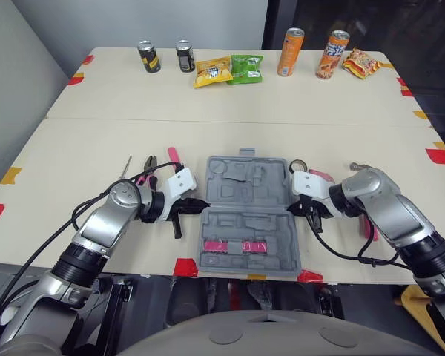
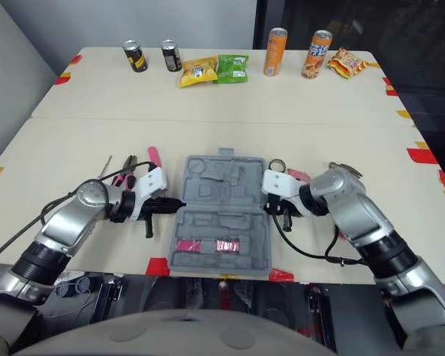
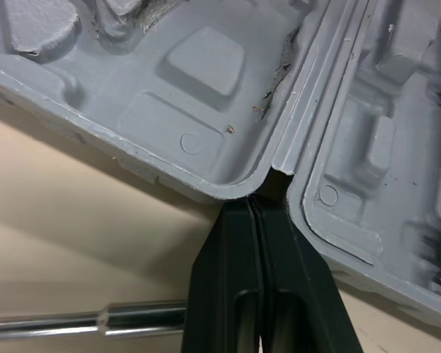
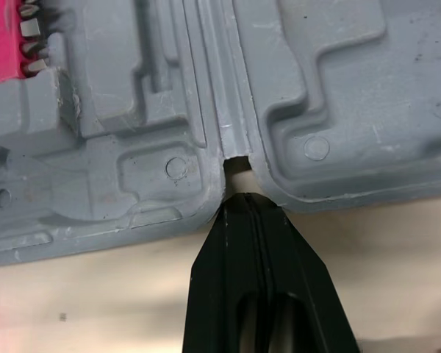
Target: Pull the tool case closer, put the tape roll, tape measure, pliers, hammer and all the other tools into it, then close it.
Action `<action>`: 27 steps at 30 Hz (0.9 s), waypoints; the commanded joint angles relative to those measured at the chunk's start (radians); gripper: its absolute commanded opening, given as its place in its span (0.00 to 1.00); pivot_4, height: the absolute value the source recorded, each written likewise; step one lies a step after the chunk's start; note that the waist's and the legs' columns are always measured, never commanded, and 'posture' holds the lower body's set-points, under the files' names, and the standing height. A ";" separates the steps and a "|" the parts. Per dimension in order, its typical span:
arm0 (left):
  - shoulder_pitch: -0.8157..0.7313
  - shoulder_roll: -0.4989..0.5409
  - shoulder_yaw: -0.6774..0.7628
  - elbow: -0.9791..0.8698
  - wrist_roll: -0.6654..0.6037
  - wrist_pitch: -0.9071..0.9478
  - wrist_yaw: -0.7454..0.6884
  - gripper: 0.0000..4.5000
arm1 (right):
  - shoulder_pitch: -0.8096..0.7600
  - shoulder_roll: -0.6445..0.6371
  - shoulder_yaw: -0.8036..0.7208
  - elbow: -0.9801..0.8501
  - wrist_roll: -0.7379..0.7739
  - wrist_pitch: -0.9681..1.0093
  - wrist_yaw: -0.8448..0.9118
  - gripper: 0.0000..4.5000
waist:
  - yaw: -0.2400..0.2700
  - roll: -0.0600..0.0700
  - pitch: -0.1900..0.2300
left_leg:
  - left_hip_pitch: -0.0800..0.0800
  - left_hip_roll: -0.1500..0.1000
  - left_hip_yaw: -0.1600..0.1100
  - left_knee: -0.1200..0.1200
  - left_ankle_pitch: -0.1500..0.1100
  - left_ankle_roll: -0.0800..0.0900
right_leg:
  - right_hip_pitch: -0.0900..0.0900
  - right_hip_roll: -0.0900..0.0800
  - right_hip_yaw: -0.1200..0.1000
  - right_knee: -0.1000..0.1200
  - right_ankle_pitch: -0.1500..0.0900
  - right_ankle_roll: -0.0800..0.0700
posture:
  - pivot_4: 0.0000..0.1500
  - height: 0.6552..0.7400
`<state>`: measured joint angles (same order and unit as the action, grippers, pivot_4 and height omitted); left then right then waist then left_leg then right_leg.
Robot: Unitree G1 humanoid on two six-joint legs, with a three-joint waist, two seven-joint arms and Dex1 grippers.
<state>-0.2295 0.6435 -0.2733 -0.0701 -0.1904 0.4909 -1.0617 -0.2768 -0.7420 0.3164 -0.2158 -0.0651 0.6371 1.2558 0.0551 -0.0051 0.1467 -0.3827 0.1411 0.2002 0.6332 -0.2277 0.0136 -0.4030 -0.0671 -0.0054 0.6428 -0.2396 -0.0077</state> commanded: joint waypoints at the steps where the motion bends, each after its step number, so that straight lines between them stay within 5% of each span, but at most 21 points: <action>1: -0.003 -0.005 -0.029 -0.055 -0.016 -0.007 -0.033 0.02 | 0.030 -0.012 0.012 -0.049 0.038 0.014 -0.007 0.00 | 0.000 0.000 0.000 | 0.000 0.000 0.000 0.000 0.000 0.000 | 0.000 0.000 0.000 0.000 0.000 0.000 | 1.00 1.00; 27: 0.095 0.038 -0.048 -0.157 -0.035 0.049 -0.064 0.02 | 0.156 -0.126 0.001 -0.195 0.172 0.089 -0.086 0.00 | -0.002 0.000 0.000 | 0.001 0.000 0.000 -0.002 0.000 -0.001 | 0.001 0.000 0.000 -0.002 0.000 0.000 | 1.00 1.00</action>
<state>-0.1489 0.6788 -0.2999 -0.1892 -0.2025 0.5424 -1.1033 -0.1377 -0.8590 0.3116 -0.3718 0.0863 0.7207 1.1677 0.0533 -0.0050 0.1466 -0.3815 0.1411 0.2001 0.6307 -0.2279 0.0126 -0.4022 -0.0670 -0.0053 0.6404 -0.2396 -0.0076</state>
